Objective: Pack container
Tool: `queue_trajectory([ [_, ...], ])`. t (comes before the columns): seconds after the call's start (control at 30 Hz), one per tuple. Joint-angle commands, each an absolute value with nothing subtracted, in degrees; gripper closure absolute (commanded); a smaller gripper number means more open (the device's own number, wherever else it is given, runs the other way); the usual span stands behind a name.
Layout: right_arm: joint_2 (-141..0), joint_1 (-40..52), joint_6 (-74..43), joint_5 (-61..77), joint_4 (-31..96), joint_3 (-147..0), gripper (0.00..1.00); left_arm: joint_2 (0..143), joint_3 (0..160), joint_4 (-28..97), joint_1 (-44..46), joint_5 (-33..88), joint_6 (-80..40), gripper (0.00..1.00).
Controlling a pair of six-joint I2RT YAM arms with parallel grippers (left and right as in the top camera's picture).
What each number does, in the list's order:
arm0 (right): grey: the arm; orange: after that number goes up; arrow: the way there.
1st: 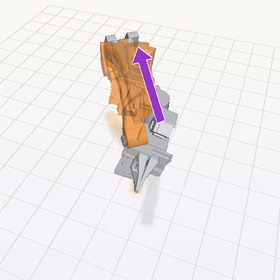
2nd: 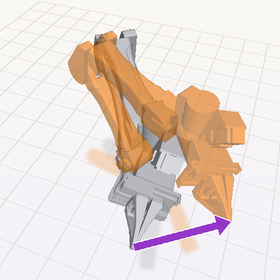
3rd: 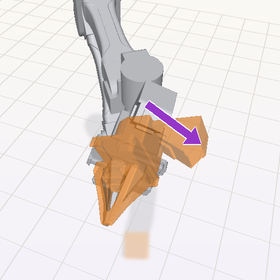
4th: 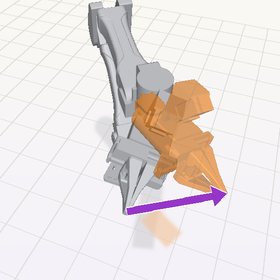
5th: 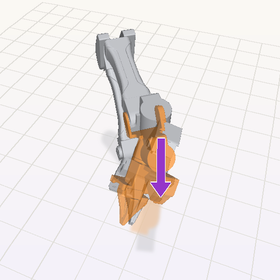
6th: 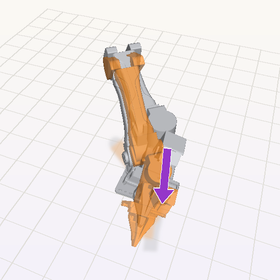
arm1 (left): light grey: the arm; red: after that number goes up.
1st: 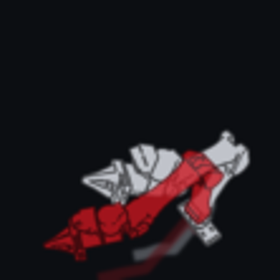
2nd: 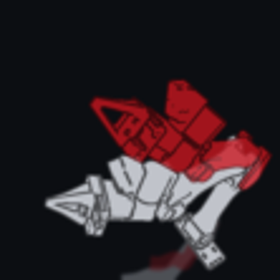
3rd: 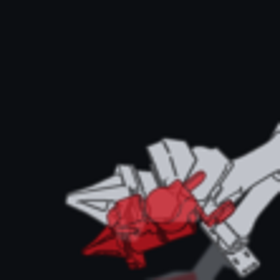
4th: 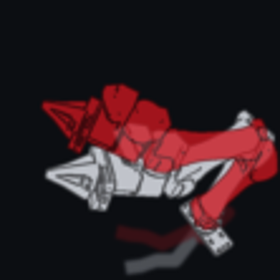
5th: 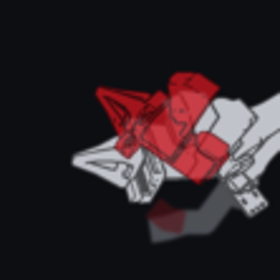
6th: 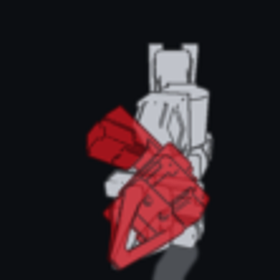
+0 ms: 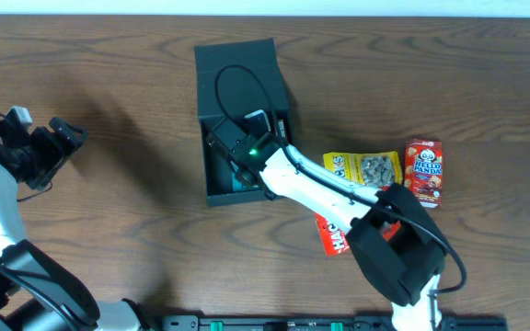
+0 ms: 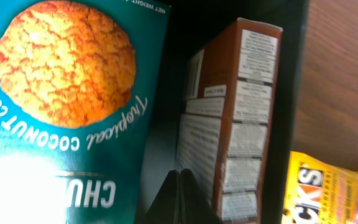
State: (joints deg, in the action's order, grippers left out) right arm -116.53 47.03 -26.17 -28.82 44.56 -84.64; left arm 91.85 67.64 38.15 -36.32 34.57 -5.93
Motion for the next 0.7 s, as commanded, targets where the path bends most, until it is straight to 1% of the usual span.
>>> queue_trajectory([
  [0.0,-118.45,45.54,-27.42,-27.62,43.77,-84.64,0.98,90.89,68.82,38.3,-36.58,35.4,-5.1,0.05],
  [0.27,-120.01,43.66,-27.4,-25.08,42.59,-84.64,0.98,90.89,68.82,38.3,-36.58,34.87,-5.08,0.05],
  [0.53,-120.03,43.18,-25.63,-11.7,38.61,-84.64,0.98,90.89,68.82,38.3,-36.58,34.3,-5.1,0.05],
  [0.67,-120.03,43.2,-25.63,-8.08,37.47,-84.64,0.98,90.89,68.82,38.3,-36.58,34.11,-5.1,0.05],
])
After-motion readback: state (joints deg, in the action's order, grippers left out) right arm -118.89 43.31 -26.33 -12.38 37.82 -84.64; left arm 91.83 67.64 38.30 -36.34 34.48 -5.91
